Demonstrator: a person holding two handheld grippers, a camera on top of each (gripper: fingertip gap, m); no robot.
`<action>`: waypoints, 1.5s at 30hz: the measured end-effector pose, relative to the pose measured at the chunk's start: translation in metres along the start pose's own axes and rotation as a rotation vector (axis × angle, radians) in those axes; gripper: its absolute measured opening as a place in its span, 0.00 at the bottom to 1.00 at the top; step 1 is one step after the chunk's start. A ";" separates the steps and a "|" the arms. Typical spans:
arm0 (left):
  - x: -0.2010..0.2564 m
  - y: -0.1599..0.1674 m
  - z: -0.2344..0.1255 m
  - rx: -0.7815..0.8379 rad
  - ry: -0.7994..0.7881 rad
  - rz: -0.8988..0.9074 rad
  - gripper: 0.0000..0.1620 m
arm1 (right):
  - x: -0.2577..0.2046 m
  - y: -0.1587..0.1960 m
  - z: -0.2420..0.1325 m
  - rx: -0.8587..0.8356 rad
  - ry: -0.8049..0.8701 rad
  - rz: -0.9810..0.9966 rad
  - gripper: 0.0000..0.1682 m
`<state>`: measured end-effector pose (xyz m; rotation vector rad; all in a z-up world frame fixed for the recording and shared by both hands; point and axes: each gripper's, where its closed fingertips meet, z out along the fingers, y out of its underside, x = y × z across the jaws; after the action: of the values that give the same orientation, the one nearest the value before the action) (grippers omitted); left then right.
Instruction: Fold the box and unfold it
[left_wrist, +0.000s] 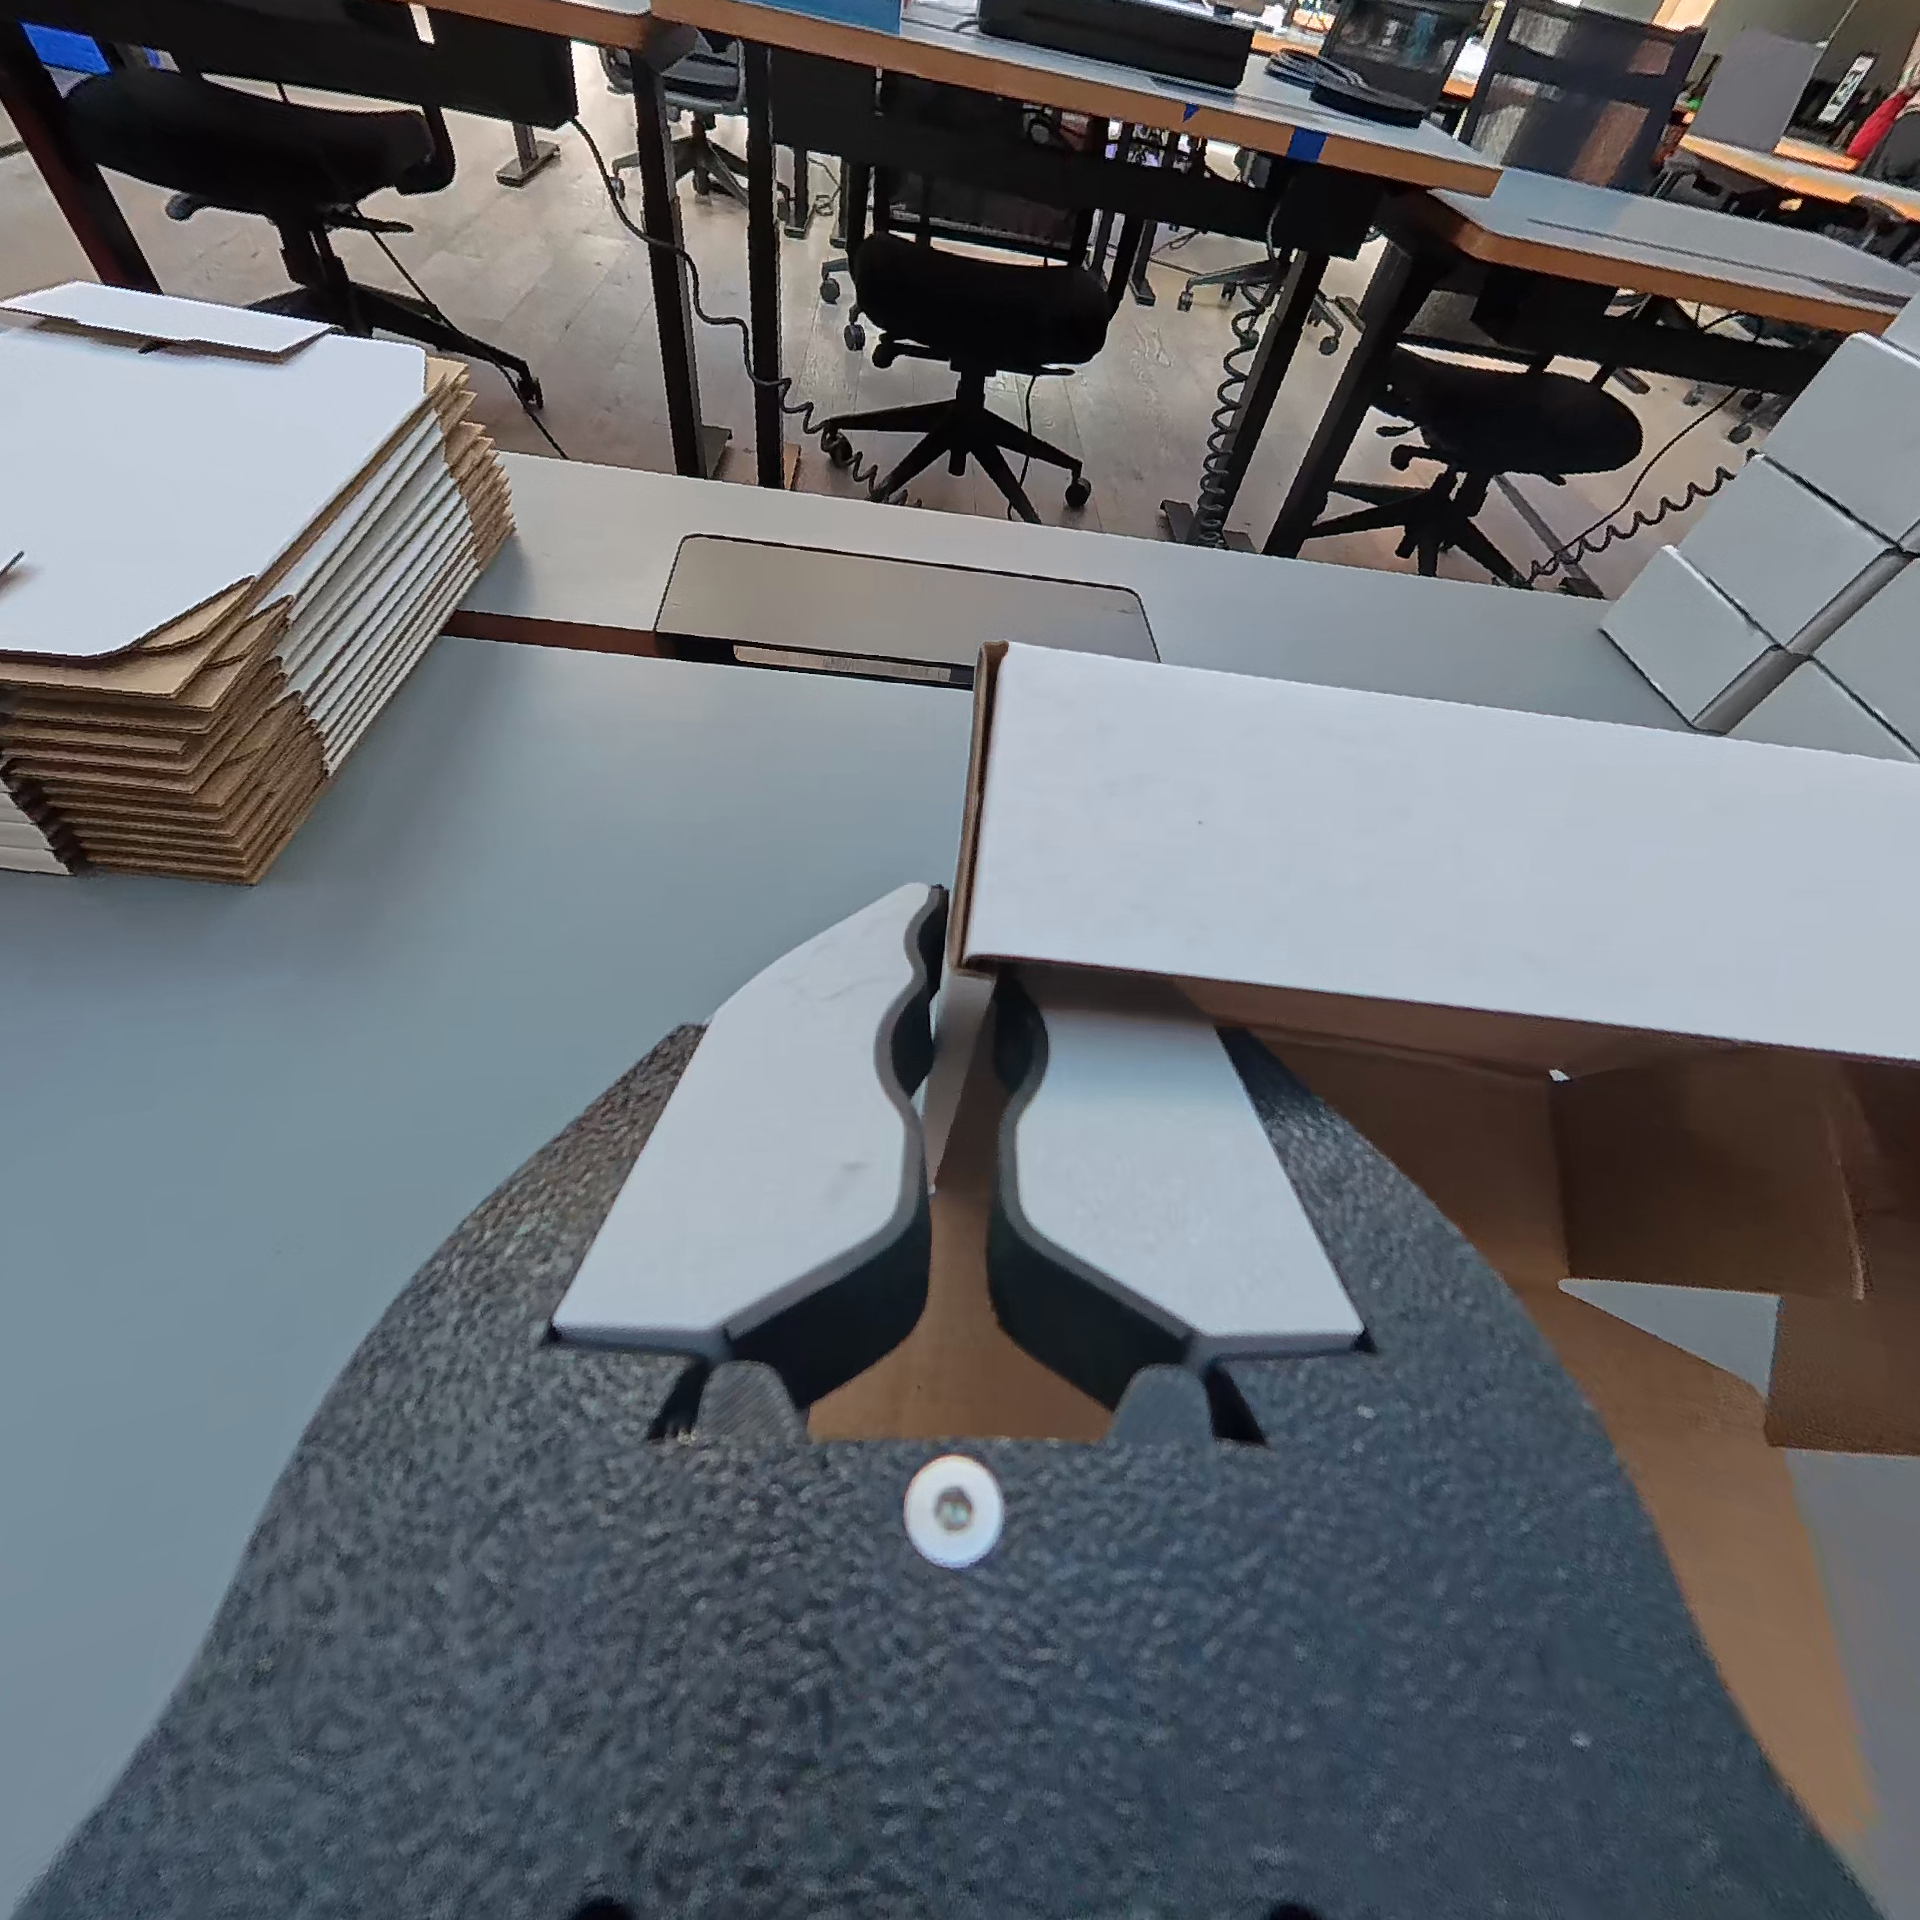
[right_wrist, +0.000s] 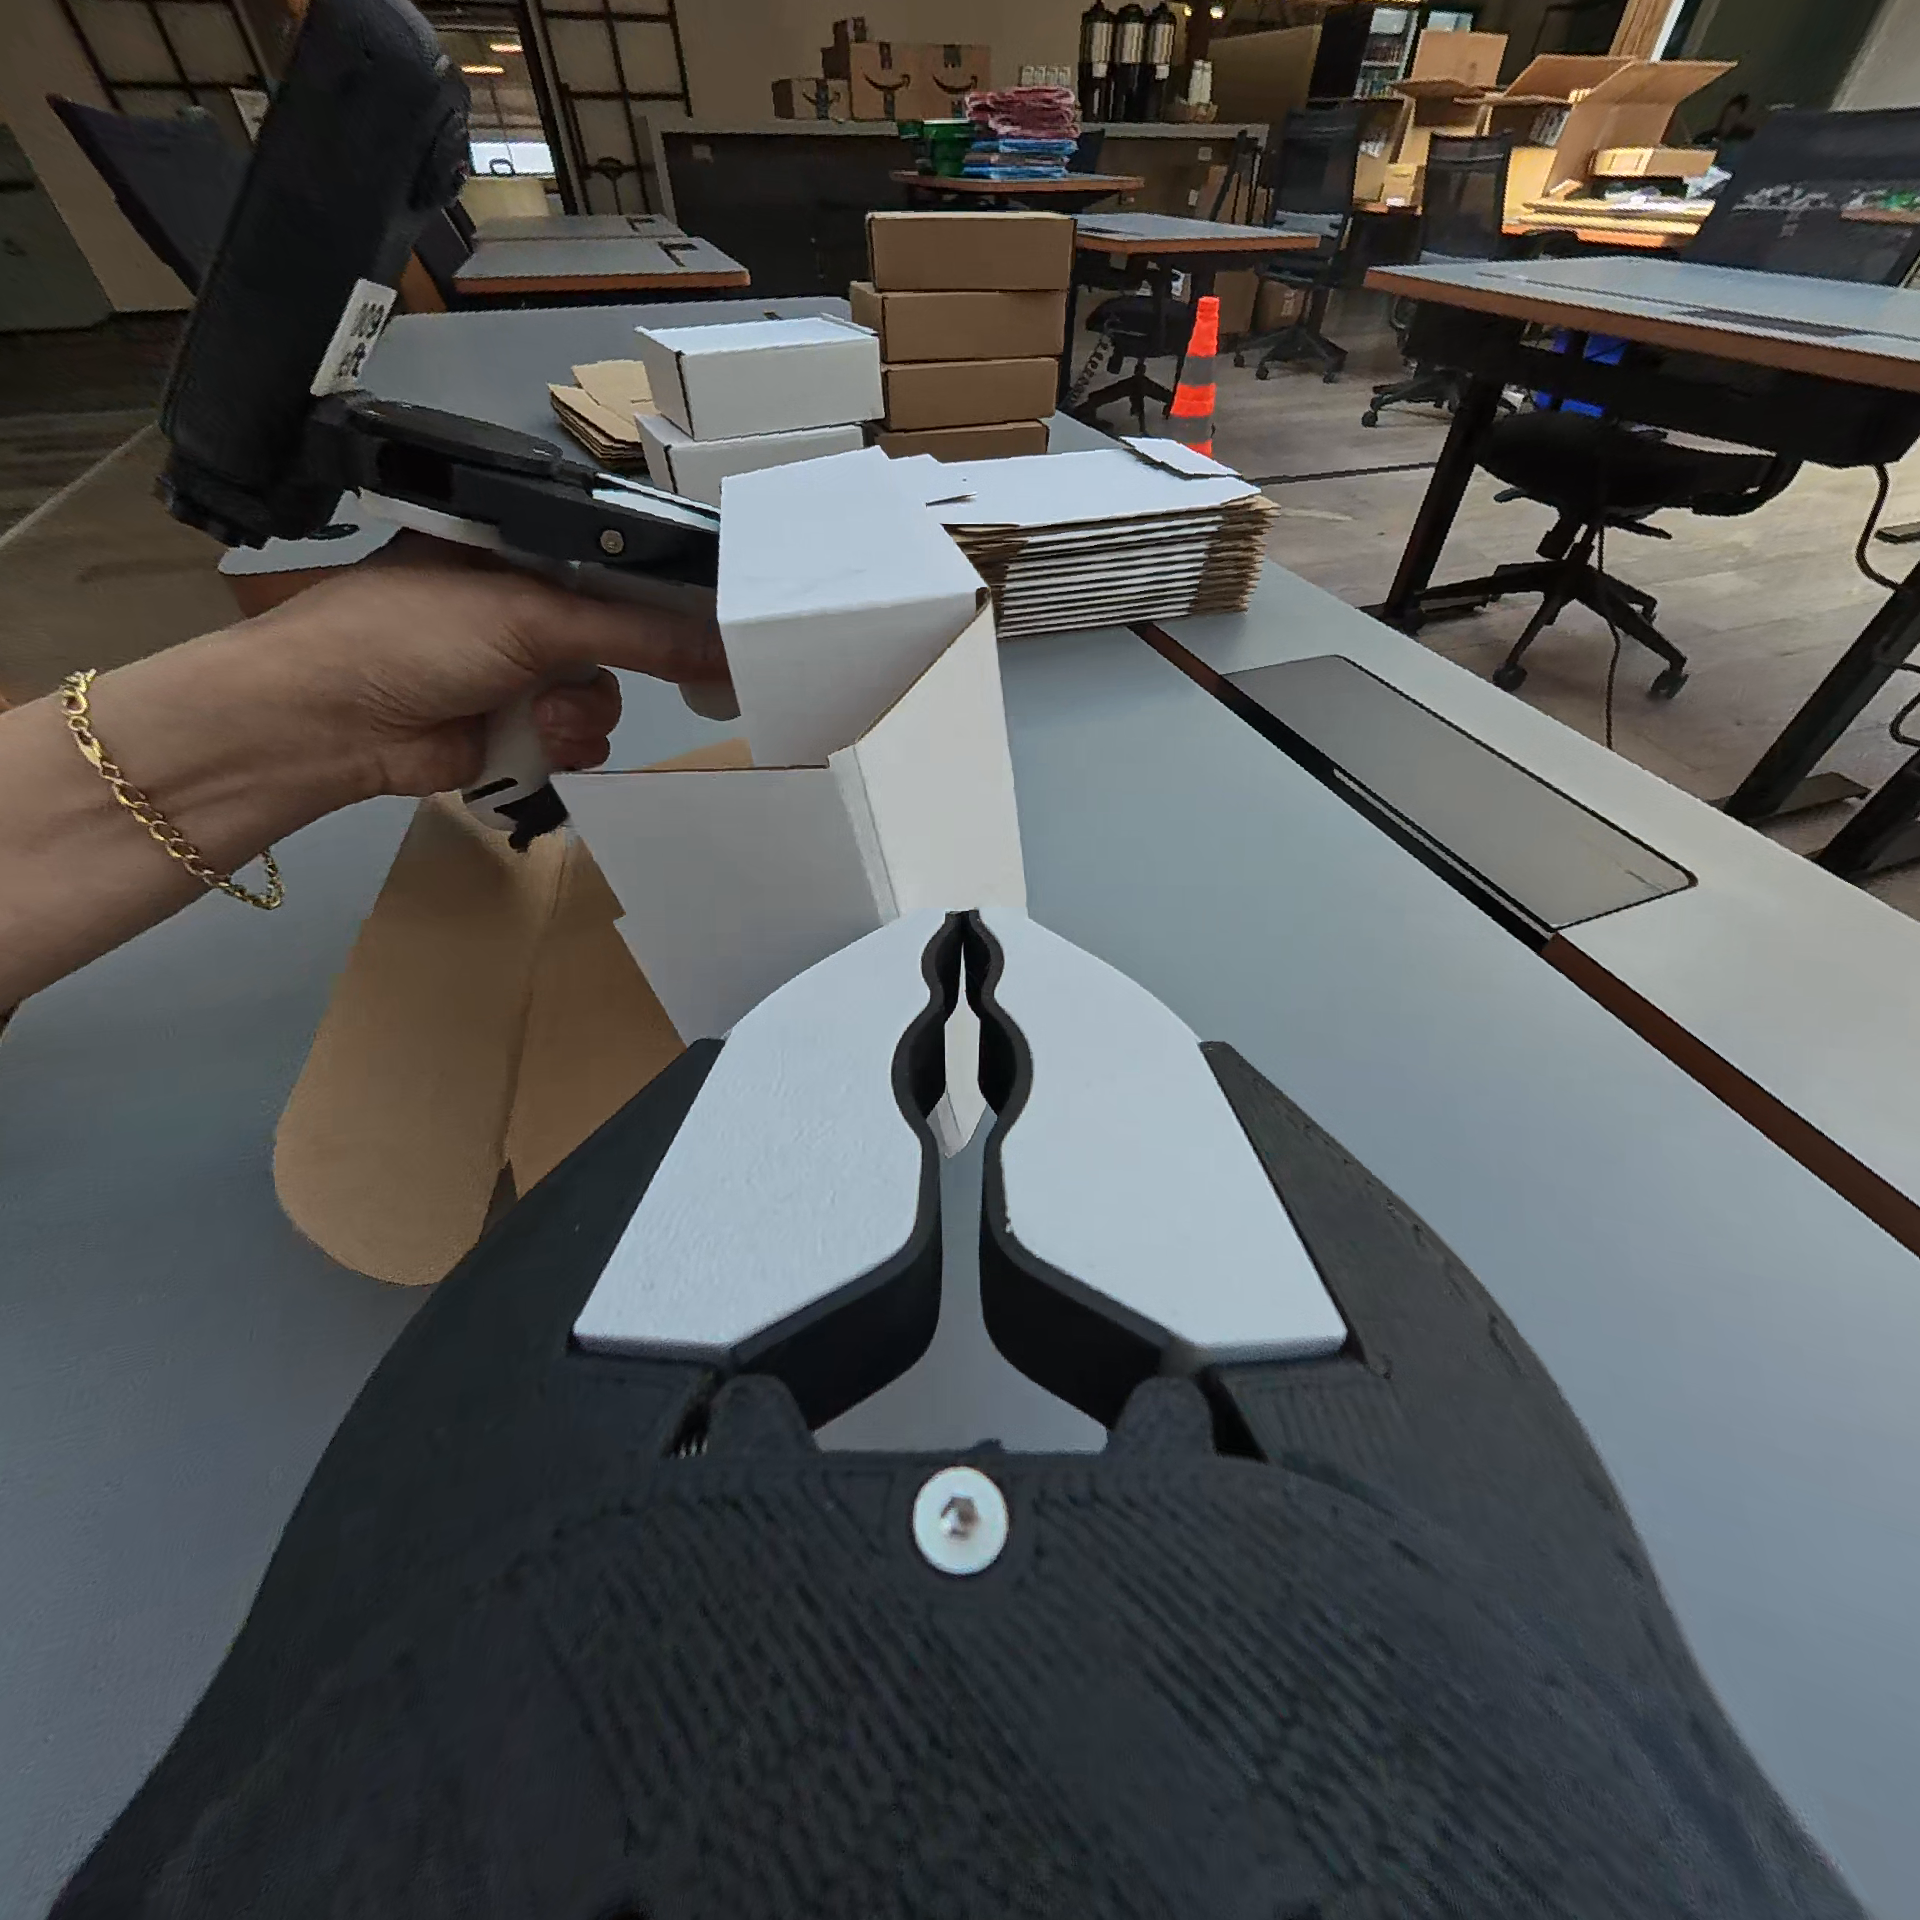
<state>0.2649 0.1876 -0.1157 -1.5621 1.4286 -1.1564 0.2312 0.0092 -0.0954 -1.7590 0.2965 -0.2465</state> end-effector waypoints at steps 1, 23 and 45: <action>0.001 0.000 0.000 0.001 0.004 -0.001 0.03 | -0.004 -0.001 0.002 0.005 -0.020 0.001 0.00; 0.014 0.002 -0.001 0.018 0.110 -0.057 0.03 | -0.019 -0.005 -0.011 0.090 -0.253 -0.152 0.18; 0.027 -0.011 -0.010 0.094 -0.049 0.021 0.05 | 0.030 -0.035 0.024 -0.062 0.671 -0.395 0.15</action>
<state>0.2588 0.1626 -0.0975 -1.4974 1.3368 -1.1482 0.2695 0.0286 -0.0660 -1.7415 0.4333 -1.1305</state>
